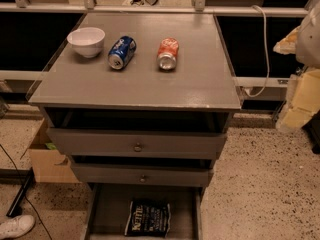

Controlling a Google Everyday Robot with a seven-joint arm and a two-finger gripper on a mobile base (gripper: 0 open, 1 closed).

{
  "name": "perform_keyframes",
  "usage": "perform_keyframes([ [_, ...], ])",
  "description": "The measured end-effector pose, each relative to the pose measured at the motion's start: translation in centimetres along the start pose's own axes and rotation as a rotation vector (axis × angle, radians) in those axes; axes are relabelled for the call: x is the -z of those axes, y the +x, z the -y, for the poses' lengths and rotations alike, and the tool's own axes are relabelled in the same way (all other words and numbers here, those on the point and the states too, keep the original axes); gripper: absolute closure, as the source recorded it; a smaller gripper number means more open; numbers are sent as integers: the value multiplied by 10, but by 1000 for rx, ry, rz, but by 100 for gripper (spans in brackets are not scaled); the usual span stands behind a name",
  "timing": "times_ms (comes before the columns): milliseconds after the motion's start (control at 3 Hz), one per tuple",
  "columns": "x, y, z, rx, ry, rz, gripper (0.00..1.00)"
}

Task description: Pick blue chip bag from bottom drawer and place on counter

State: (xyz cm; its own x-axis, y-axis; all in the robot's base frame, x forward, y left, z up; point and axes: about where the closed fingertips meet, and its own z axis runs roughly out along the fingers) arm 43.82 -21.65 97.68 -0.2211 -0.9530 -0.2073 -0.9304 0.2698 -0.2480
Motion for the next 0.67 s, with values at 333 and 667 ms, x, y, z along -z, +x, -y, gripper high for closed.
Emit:
perform_keyframes([
  [333,0,0,0,0,2,1,0],
  [667,-12,1,-11,-15,-10,3,0],
])
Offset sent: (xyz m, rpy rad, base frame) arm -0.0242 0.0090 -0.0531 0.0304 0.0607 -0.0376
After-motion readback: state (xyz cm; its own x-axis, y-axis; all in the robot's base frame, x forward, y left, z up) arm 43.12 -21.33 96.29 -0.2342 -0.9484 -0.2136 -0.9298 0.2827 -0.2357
